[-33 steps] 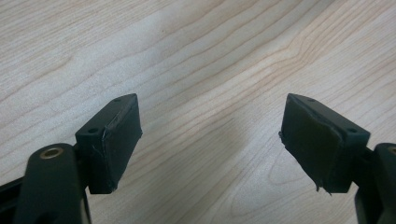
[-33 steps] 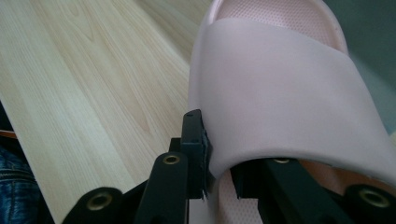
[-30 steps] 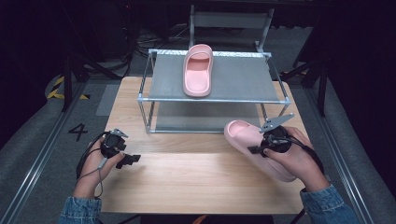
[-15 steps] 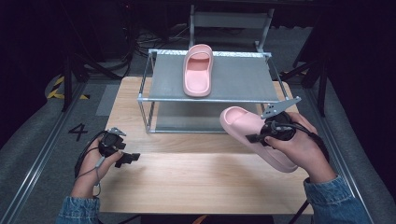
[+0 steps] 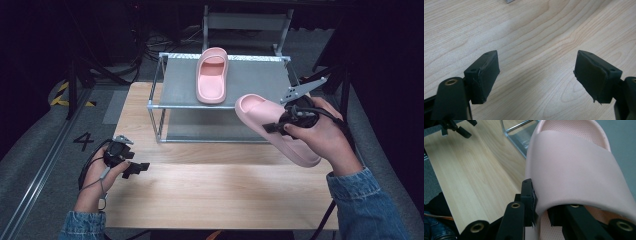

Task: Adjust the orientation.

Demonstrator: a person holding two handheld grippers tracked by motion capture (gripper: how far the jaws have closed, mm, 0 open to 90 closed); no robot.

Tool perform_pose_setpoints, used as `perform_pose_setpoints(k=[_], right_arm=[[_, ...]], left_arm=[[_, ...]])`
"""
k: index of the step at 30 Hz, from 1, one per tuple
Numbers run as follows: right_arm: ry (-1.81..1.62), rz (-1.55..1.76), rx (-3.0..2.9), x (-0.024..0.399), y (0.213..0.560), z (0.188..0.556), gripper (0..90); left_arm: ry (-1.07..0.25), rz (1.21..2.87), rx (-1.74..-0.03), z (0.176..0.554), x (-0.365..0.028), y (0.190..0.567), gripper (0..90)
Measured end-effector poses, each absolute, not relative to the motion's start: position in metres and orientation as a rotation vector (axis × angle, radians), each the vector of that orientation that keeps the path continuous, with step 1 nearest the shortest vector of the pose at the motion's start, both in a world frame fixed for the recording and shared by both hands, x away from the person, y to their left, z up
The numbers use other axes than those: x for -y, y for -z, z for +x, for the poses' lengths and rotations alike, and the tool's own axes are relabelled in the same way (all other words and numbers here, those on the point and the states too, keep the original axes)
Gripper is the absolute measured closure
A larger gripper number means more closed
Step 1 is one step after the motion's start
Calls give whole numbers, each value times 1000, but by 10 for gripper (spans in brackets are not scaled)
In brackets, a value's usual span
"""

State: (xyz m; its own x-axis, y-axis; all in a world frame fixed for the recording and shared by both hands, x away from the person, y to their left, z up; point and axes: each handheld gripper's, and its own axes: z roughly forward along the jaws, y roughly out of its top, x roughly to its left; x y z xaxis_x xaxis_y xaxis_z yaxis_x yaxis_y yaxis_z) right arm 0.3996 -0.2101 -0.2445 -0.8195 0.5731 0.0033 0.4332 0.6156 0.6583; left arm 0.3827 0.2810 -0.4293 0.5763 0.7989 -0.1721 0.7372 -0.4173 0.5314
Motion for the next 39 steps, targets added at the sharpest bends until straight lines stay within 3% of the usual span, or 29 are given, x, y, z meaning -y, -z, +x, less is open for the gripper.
perform_pose_setpoints(k=[21, 39], right_arm=[[-870, 953, -2568, 190, 220, 471, 780], [-767, 1113, -2551, 181, 226, 527, 779]], left_arm=[[-222, 2179, -1298, 374, -298, 429, 186], [-230, 2189, -1321, 371, -302, 433, 186]])
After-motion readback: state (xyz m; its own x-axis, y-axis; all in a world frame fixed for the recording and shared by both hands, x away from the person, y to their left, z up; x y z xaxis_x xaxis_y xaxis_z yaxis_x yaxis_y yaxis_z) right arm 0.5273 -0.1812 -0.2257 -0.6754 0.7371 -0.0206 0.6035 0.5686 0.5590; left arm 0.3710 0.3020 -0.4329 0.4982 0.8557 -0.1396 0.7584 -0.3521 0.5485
